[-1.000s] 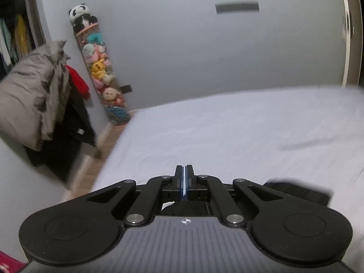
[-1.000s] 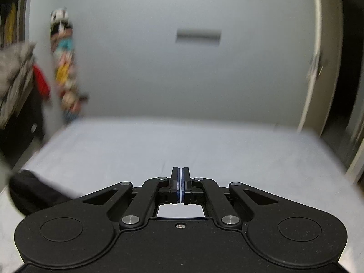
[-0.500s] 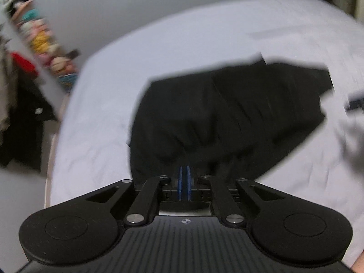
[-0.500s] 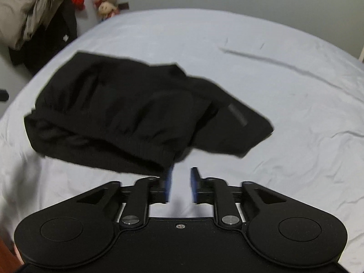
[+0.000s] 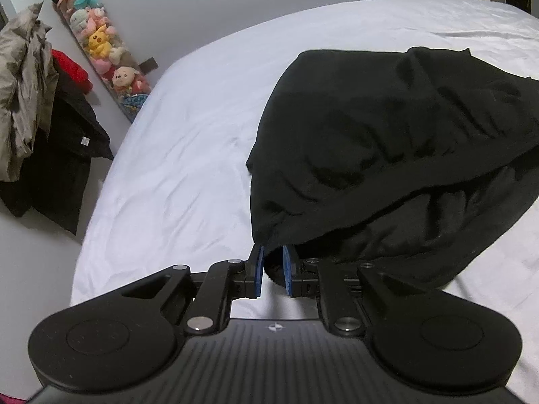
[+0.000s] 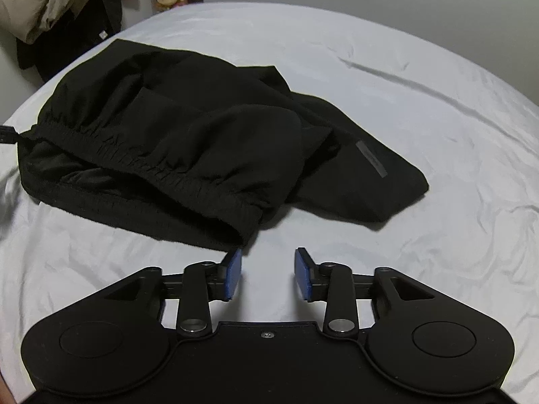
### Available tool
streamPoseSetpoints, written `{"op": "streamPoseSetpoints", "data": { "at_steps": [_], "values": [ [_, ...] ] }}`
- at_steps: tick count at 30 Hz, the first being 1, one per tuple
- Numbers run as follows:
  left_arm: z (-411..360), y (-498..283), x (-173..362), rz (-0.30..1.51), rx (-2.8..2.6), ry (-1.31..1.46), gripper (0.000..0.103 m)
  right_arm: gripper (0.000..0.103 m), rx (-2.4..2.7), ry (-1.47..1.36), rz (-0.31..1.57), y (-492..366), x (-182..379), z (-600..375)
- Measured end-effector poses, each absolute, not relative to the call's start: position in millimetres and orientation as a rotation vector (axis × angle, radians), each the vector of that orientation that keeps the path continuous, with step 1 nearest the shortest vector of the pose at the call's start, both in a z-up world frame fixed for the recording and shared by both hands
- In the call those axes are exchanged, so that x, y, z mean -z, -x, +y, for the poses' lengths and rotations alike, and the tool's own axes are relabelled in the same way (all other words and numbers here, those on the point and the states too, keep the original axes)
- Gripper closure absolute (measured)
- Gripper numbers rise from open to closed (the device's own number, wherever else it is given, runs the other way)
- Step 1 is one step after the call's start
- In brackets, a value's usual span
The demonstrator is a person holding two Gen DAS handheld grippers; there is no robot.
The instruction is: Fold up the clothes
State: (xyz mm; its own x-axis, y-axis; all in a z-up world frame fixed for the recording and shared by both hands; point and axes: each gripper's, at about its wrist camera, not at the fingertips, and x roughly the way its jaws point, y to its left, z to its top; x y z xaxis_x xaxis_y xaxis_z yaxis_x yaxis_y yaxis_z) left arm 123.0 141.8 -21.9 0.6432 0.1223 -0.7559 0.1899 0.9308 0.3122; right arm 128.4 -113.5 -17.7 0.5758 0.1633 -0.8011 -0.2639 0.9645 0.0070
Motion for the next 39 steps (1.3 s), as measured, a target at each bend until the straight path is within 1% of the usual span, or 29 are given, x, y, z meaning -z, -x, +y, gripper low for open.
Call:
{"op": "streamPoseSetpoints", "data": {
  "at_steps": [3, 7, 12, 21, 25, 27, 28, 30, 31, 32, 33, 38, 39],
  "values": [
    [144, -125, 28, 0.871, 0.032, -0.377, 0.089, 0.062, -0.250, 0.106, 0.878, -124, 25, -110],
    [143, -126, 34, 0.859, 0.054, -0.358, 0.088, 0.062, -0.244, 0.163, 0.853, -121, 37, -103],
    [138, -132, 36, 0.838, 0.050, -0.339, 0.082, 0.062, -0.232, 0.110, 0.857, -127, 43, -108],
    [141, -138, 37, 0.821, 0.035, -0.279, 0.082, 0.063, -0.288, 0.068, 0.780, -133, 46, -104],
    [140, -139, 37, 0.817, 0.035, -0.286, 0.082, 0.070, -0.261, 0.135, 0.760, -137, 52, -90],
    [140, -140, 37, 0.819, 0.033, -0.276, 0.082, 0.085, -0.251, 0.118, 0.758, -140, 52, -89],
    [139, -140, 37, 0.822, 0.033, -0.270, 0.082, 0.088, -0.231, 0.109, 0.759, -143, 51, -88],
    [138, -139, 36, 0.823, 0.031, -0.271, 0.083, 0.097, -0.216, 0.098, 0.757, -146, 49, -89],
    [138, -139, 35, 0.825, 0.031, -0.274, 0.085, 0.097, -0.204, 0.102, 0.753, -146, 46, -89],
    [137, -138, 33, 0.824, 0.025, -0.278, 0.091, 0.098, -0.196, 0.105, 0.751, -147, 45, -89],
    [138, -138, 29, 0.822, 0.023, -0.275, 0.094, 0.099, -0.182, 0.109, 0.744, -146, 42, -90],
    [134, -133, 9, 0.803, 0.036, -0.261, 0.097, 0.099, -0.138, 0.115, 0.714, -144, 22, -98],
    [129, -131, -1, 0.785, 0.040, -0.274, 0.097, 0.099, -0.130, 0.118, 0.702, -143, 15, -99]
  ]
}}
